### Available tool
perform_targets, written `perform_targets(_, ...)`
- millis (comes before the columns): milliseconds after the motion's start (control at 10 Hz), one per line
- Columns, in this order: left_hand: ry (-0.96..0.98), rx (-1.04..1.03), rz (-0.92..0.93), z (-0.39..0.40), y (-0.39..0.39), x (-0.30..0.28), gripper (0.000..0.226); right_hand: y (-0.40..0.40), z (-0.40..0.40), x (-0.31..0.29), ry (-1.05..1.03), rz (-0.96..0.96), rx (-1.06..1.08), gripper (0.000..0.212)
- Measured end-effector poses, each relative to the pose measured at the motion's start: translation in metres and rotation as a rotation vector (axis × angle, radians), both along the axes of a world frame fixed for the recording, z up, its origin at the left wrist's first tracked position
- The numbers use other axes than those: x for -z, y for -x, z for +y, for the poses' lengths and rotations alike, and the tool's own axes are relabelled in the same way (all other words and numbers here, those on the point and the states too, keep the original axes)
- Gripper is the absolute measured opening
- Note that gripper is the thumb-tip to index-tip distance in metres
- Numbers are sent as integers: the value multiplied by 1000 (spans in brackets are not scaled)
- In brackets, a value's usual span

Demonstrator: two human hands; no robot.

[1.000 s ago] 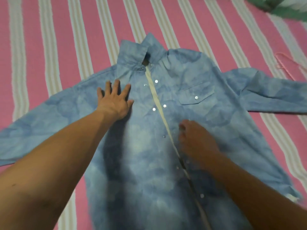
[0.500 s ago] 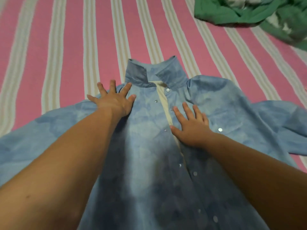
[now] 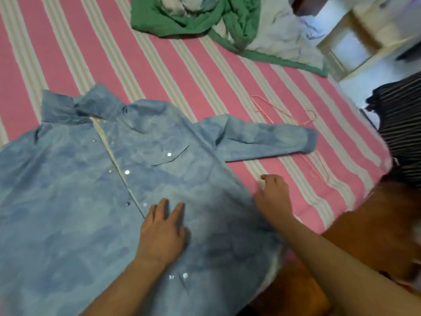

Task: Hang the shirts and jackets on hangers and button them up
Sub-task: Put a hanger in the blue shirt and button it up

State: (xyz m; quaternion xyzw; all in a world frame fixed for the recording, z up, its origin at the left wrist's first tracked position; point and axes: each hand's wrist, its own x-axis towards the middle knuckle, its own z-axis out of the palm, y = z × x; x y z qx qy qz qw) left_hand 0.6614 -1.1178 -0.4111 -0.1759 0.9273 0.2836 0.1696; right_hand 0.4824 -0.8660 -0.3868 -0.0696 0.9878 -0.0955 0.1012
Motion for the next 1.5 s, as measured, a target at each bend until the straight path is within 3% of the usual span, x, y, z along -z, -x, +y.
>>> perform_targets(100,-1,15,-169,20,23,-7,81,49,88,-6,-179,-43,249,49)
perform_targets(200,18,-23,-306,40,50,16,78,117,140,12,-166,-71,342,73)
perform_targets(300,165,-57,-473,65,69,43,78,167,183,41,-171,-174,339,106)
perform_targets(400,203,-81,-579,76,93,48,62,199,203,52,-102,-197,324,104)
perform_targets(500,150,-141,-666,71,115,38,47,218,211,43,-6,-104,300,81)
perform_targets(600,147,-113,-727,63,122,32,54,237,210,24,32,24,384,67)
perform_targets(700,133,-110,-734,57,117,47,64,261,189,-9,99,104,562,63)
perform_targets(800,80,-93,-778,59,121,38,65,283,150,-45,176,234,606,61)
perform_targets(900,100,59,-793,54,127,30,78,279,88,-66,346,210,430,72)
perform_targets(1000,25,67,-702,55,127,7,62,230,1,-72,449,41,155,81)
perform_targets(1100,-114,-67,-538,45,113,-16,49,152,-76,-58,437,-98,-118,77)
perform_targets(1200,6,-426,-289,13,63,-13,60,89,-123,-32,374,-134,-314,72)
perform_targets(1300,27,-667,-159,-24,0,-1,63,55,-144,-7,170,-168,-310,70)
perform_targets(1400,-50,-640,-296,-46,-28,9,73,36,-153,5,62,-216,-239,59)
perform_targets(1500,82,-676,-332,-59,-7,11,68,35,-162,10,21,-218,-195,61)
